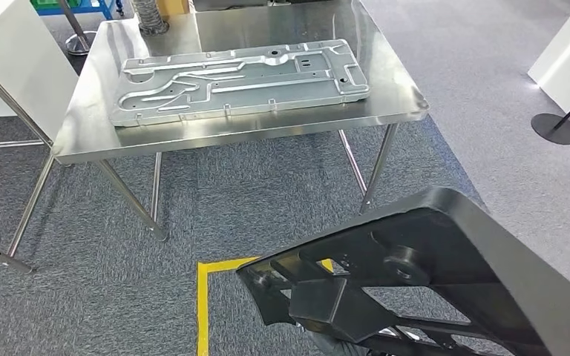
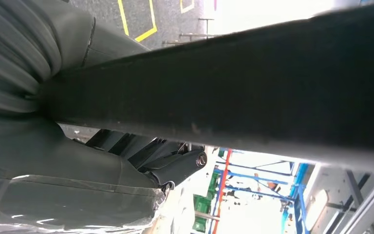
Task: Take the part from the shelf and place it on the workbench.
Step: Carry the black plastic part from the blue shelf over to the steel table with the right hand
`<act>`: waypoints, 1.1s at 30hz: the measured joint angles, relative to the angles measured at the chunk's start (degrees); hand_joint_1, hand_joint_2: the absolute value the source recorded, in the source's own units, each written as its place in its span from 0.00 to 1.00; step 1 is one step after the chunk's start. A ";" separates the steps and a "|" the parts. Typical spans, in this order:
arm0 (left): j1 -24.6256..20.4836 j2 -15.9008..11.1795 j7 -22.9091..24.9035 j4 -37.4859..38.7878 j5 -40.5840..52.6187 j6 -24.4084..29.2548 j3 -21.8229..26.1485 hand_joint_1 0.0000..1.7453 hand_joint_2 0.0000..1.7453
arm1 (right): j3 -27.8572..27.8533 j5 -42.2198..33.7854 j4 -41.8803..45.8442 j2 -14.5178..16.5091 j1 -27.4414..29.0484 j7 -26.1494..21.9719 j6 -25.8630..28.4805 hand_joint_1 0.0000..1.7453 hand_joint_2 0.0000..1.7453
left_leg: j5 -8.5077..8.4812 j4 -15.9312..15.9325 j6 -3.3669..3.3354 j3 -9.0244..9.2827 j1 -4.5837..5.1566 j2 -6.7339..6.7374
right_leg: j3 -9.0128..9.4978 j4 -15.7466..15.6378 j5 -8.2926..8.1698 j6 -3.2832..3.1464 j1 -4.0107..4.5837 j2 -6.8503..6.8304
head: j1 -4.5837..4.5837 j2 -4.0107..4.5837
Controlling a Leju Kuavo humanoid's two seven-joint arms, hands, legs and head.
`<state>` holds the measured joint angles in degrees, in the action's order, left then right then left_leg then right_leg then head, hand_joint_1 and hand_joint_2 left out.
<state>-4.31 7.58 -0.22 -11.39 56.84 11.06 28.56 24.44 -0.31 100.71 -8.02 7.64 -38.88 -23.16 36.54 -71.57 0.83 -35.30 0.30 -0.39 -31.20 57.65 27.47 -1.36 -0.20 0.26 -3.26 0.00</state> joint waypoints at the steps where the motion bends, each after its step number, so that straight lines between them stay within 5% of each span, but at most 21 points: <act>1: 0.06 -0.04 0.04 0.00 -0.04 0.00 0.01 0.00 1.00 | 0.00 0.00 -0.05 0.01 0.00 0.00 -0.06 1.00 1.00 | -2.33 2.84 -0.15 0.32 0.01 0.00 | 0.72 0.00 0.51 0.07 0.02 0.08 | 0.00 0.00; 2: 0.17 -0.05 0.07 0.01 -0.09 0.00 0.03 0.00 1.00 | 0.00 -0.01 -0.09 0.02 -0.01 0.00 -0.11 1.00 1.00 | -5.56 6.59 -0.46 1.05 0.04 0.03 | 1.32 -0.02 1.01 0.18 0.03 0.12 | 0.01 0.00; 4: 0.33 -0.09 0.10 0.02 -0.21 -0.02 0.09 0.00 1.00 | 0.01 0.01 -0.17 0.05 -0.05 0.01 -0.20 1.00 1.00 | -9.01 11.85 -1.18 2.04 0.39 0.06 | 2.12 -0.04 1.79 0.64 0.07 0.23 | 0.02 0.00; 9: 0.76 0.07 0.05 0.02 -0.62 0.06 0.31 0.00 1.00 | 0.02 0.03 -0.31 0.14 -0.32 0.10 -0.49 1.00 1.00 | -9.96 14.11 -3.00 3.98 0.31 -0.06 | 2.21 2.55 2.63 2.46 0.05 0.26 | 0.03 0.00; 13: 0.97 0.26 -0.20 0.02 -0.86 0.30 0.39 0.00 1.00 | 0.02 0.04 -0.57 0.19 -0.79 0.17 -0.62 1.00 1.00 | -9.08 14.41 -3.36 5.24 0.08 -0.08 | -5.48 14.29 7.51 3.46 -0.52 0.07 | 0.04 0.00; 15: 1.16 0.27 -0.28 0.02 -0.86 0.33 0.43 0.00 1.00 | 0.02 0.04 -0.80 0.19 -0.91 0.22 -0.64 1.00 1.00 | -8.31 14.41 -3.14 6.08 -0.01 -0.16 | -7.85 15.36 6.27 3.79 -0.86 0.02 | 0.04 0.00; 17: 1.19 0.27 -0.28 0.02 -0.80 0.33 0.44 0.00 1.00 | 0.02 0.03 -0.88 0.19 -1.08 0.26 -0.72 1.00 1.00 | -7.33 14.41 -2.72 7.36 -0.22 -0.24 | -6.25 8.75 1.06 4.03 -1.10 -0.13 | 0.04 0.00; 18: 1.16 0.27 -0.26 0.02 -0.75 0.33 0.45 0.00 1.00 | 0.02 0.03 -0.93 0.19 -1.16 0.27 -0.80 1.00 1.00 | -6.83 14.42 -2.42 8.04 -0.30 -0.26 | -5.13 5.22 -0.78 3.98 -1.05 -0.26 | 0.04 0.00; 20: 1.08 0.27 -0.19 0.02 -0.66 0.37 0.45 0.00 1.00 | 0.03 0.01 -1.00 0.19 -1.24 0.28 -1.01 1.00 1.00 | -5.99 14.57 -1.66 8.77 -0.32 -0.27 | -3.96 1.54 -1.91 3.28 -0.68 -0.49 | 0.05 0.00; 24: 0.94 0.20 -0.14 0.02 -0.58 0.52 0.47 0.00 1.00 | 0.05 -0.06 -1.07 0.23 -1.32 0.31 -1.25 1.00 1.00 | -5.42 12.53 -0.23 9.27 -0.33 -0.13 | -2.65 0.95 -1.54 1.31 -0.63 -0.28 | 0.05 0.00; 26: 0.77 0.14 -0.13 0.02 -0.49 0.54 0.48 0.00 1.00 | 0.06 -0.16 -1.07 0.26 -1.39 0.28 -1.28 1.00 1.00 | -3.65 7.10 0.13 6.29 -0.42 -0.08 | -1.76 0.76 -0.99 0.70 -0.59 -0.33 | 0.05 0.00; 29: 0.75 0.01 -0.01 0.02 -0.31 0.51 0.49 0.00 1.00 | 0.07 -0.28 -1.11 0.26 -1.30 0.25 -1.11 1.00 1.00 | 0.05 -1.92 0.36 -0.51 -0.39 -0.08 | -0.77 0.76 0.13 0.27 -0.26 -0.23 | 0.04 0.00; 33: 1.00 -0.06 0.24 0.02 -0.13 0.44 0.49 0.00 1.00 | 0.07 -0.39 -1.13 0.26 -1.17 0.16 -0.77 1.00 1.00 | -3.50 1.85 -0.19 -1.49 -0.32 -0.08 | 0.98 0.76 1.44 0.26 0.04 0.04 | 0.04 0.00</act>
<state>-3.31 7.52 0.02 -11.37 56.71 11.50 29.05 24.50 -0.70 99.58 -7.76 6.47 -38.72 -23.93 33.04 -69.72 0.64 -36.79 -0.02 -0.47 -30.22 58.40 28.91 -1.10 -0.16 0.31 -3.21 0.00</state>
